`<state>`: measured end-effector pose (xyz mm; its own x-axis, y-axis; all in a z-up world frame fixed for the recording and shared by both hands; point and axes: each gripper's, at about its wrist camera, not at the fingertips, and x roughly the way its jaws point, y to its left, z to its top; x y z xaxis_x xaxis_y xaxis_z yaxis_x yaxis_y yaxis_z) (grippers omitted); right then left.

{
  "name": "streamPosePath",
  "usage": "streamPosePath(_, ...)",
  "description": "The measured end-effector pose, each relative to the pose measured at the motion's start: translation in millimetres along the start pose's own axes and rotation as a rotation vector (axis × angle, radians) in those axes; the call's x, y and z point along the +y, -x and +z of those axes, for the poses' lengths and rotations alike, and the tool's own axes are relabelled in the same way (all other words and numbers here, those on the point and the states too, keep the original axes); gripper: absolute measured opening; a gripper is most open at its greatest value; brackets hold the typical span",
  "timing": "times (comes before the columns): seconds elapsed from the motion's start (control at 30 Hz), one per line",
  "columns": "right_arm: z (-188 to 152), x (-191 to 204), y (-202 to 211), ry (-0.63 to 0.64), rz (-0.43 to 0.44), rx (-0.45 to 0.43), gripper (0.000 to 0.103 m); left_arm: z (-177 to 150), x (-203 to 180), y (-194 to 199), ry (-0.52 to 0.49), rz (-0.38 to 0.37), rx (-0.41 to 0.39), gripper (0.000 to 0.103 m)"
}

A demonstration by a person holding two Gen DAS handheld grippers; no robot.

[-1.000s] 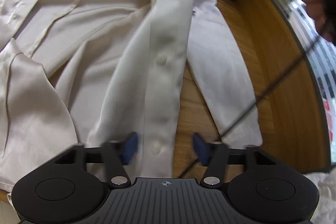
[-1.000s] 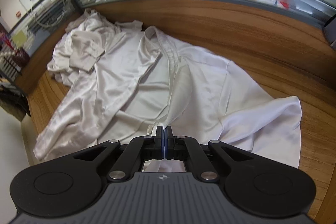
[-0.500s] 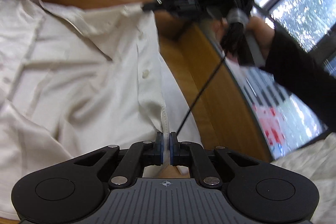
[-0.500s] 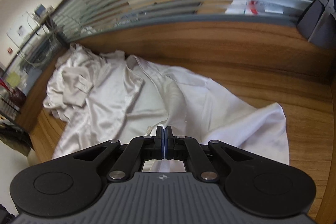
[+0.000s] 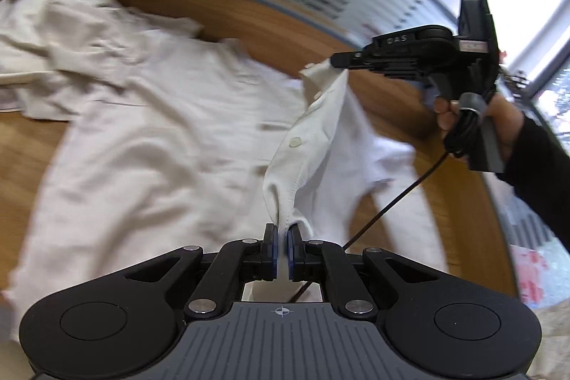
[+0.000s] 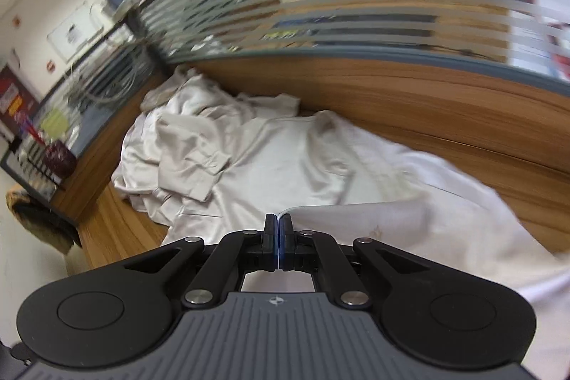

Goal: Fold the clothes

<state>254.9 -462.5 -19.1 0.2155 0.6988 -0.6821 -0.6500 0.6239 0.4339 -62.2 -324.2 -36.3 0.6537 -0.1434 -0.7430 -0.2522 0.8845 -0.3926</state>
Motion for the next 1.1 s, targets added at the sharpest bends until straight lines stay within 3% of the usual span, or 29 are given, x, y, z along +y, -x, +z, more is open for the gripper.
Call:
streamPosePath(0.13, 5, 36, -44, 0.042, -0.032, 0.048, 0.010, 14, 45, -3, 0.001, 0.107, 0.064, 0.010)
streamPosePath(0.2, 3, 50, -52, 0.070, -0.052, 0.055, 0.028, 21, 62, -5, -0.013, 0.125, 0.082, 0.015)
streamPosePath(0.3, -1, 61, -48, 0.092, -0.070, 0.036, 0.034, 31, 79, -11, -0.056, 0.109, 0.101, 0.038)
streamPosePath(0.37, -5, 62, -38, 0.081, -0.087, 0.019, 0.040, 38, 89, -17, -0.095, 0.087, 0.123, 0.040)
streamPosePath(0.5, -27, 60, -14, 0.030, -0.151, -0.023, 0.042, 47, 103, -31, -0.193, 0.038, 0.172, 0.041)
streamPosePath(0.67, -79, 57, 12, -0.091, -0.277, -0.063, 0.044, 45, 124, -35, -0.318, 0.045, 0.189, 0.047)
streamPosePath(0.9, -181, 65, 37, -0.310, -0.458, -0.092, 0.043, 36, 170, -33, -0.357, 0.108, 0.210, 0.047)
streamPosePath(1.1, -265, 84, 48, -0.486, -0.544, -0.106, 0.043, 28, 194, -27, -0.346, 0.111, 0.233, 0.047)
